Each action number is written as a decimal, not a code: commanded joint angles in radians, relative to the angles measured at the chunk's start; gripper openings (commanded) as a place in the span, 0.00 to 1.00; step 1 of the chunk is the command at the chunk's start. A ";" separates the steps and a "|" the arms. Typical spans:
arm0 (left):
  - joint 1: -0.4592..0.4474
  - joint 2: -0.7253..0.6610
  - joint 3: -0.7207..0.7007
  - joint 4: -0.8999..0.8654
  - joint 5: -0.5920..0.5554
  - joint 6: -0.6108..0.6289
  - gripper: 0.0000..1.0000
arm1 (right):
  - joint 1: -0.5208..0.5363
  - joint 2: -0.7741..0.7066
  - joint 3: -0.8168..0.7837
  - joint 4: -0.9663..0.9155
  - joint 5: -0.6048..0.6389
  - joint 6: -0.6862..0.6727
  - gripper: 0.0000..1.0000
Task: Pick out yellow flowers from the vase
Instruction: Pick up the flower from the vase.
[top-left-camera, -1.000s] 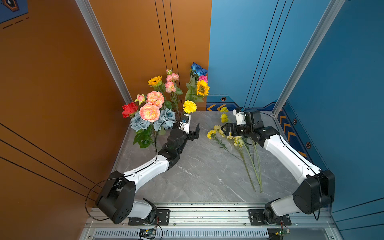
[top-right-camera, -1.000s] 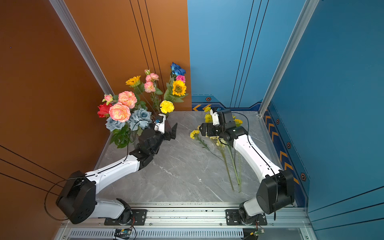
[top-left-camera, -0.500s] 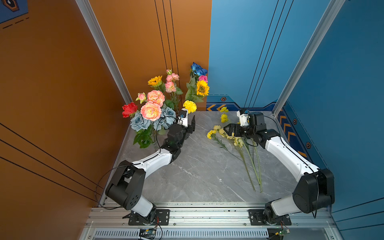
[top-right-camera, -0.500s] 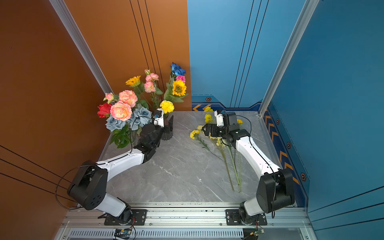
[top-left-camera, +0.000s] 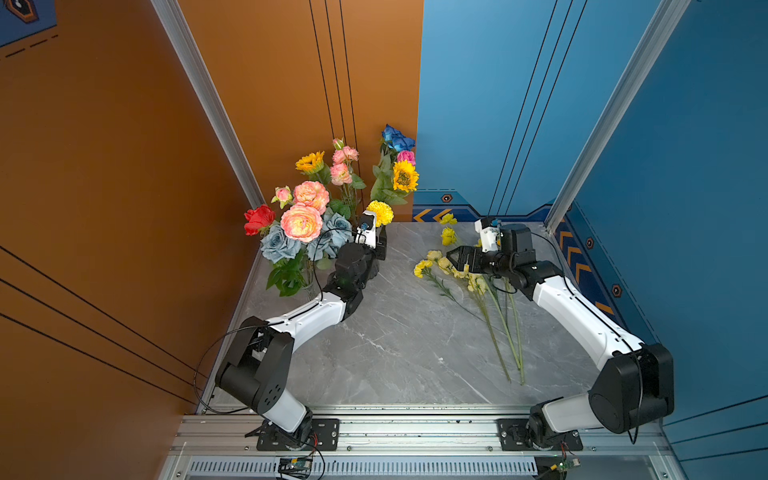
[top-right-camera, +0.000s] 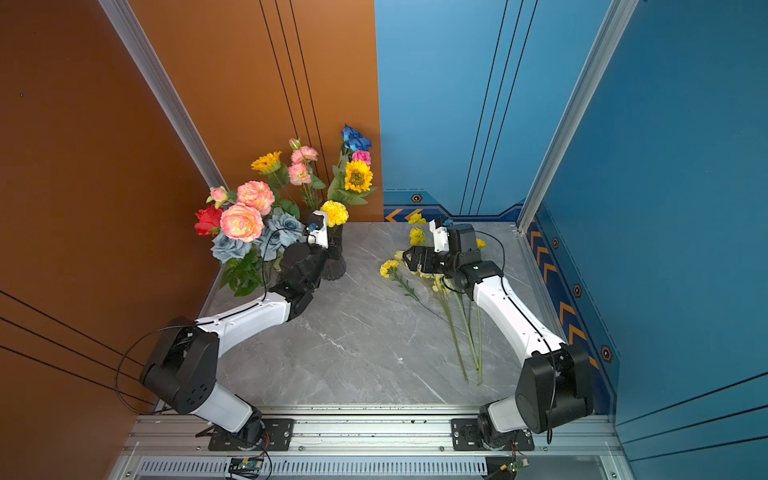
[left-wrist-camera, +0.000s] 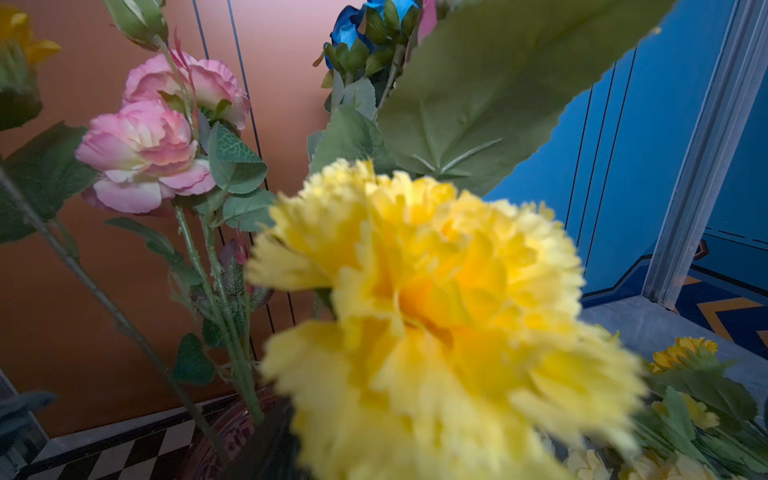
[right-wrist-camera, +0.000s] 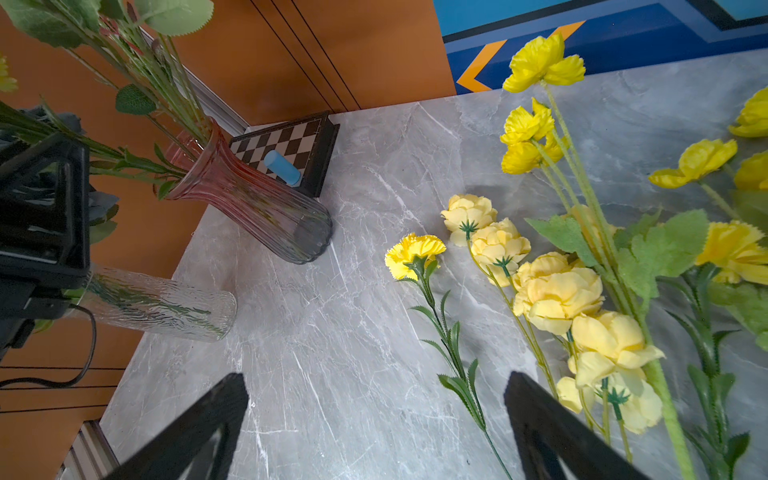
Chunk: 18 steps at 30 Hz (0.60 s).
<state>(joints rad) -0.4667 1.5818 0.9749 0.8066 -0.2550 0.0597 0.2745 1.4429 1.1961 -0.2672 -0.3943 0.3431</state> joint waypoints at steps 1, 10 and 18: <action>0.010 0.018 0.032 0.025 -0.014 0.013 0.46 | -0.003 -0.024 -0.017 0.026 -0.021 0.019 1.00; 0.015 0.021 0.035 0.025 -0.025 0.020 0.27 | -0.005 -0.040 -0.019 0.026 -0.017 0.016 1.00; 0.004 -0.024 0.013 0.022 -0.014 0.028 0.07 | 0.003 -0.039 -0.013 0.026 -0.021 0.023 1.00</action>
<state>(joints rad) -0.4618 1.5948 0.9882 0.8127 -0.2703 0.0814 0.2745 1.4250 1.1889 -0.2535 -0.3977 0.3492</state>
